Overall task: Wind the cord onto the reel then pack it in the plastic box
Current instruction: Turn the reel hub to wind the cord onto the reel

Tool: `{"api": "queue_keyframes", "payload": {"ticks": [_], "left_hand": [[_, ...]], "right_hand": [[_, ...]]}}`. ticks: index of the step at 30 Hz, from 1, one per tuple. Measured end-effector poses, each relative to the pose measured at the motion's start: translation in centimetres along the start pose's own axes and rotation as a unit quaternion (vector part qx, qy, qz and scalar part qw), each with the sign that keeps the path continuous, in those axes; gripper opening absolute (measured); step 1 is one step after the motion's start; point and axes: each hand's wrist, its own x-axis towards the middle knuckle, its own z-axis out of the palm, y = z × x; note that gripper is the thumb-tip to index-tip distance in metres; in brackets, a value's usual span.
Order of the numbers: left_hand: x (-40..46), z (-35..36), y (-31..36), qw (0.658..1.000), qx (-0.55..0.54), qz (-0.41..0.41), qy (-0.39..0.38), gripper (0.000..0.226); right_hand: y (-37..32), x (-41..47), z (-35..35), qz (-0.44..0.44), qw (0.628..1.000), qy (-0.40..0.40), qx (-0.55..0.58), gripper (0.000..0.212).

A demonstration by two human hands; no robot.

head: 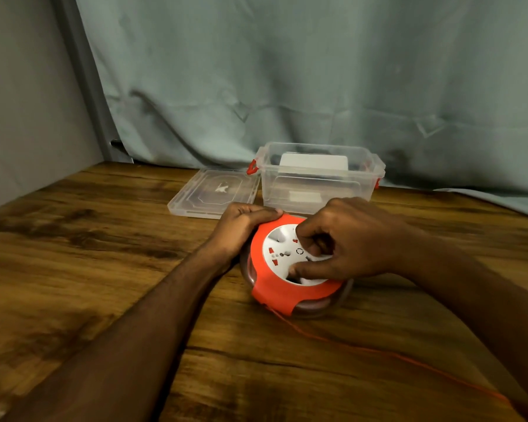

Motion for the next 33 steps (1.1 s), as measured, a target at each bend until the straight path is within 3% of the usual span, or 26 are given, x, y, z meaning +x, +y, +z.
{"api": "queue_keyframes", "payload": {"ticks": [3, 5, 8, 11, 14, 19, 25, 33], "left_hand": [[0.0, 0.0, 0.0, 1.0, 0.003, 0.004, -0.003, 0.027], [0.0, 0.0, 0.0, 1.0, 0.013, 0.012, -0.002, 0.026], [0.0, 0.1, 0.1, 1.0, 0.02, 0.019, 0.004, 0.024], [0.0, 0.0, 0.0, 1.0, 0.021, 0.019, 0.01, 0.024], [0.1, 0.0, -0.1, 1.0, 0.018, 0.017, 0.007, 0.023], [0.1, 0.1, -0.1, 1.0, 0.014, 0.014, 0.001, 0.019], [0.2, -0.1, -0.1, 1.0, 0.012, 0.002, -0.001, 0.02], [0.2, 0.0, -0.1, 1.0, 0.008, -0.004, -0.001, 0.025]], "right_hand": [[-0.2, -0.1, -0.5, -0.003, 0.999, 0.001, -0.039, 0.043], [-0.2, -0.2, -1.0, -0.001, 1.0, -0.009, -0.014, 0.022], [0.0, -0.3, -1.5, 0.026, 0.994, -0.074, 0.07, 0.065], [0.0, -0.2, -1.3, 0.025, 0.99, -0.106, 0.09, 0.08], [0.4, -0.1, -1.2, 0.009, 0.985, -0.116, 0.126, 0.079], [0.1, 0.0, -0.7, -0.007, 0.977, -0.161, 0.138, 0.058], [-0.5, -0.3, -1.0, 0.016, 0.979, -0.171, 0.107, 0.063], [0.1, -0.2, -0.5, 0.035, 0.989, -0.123, 0.072, 0.063]]}}
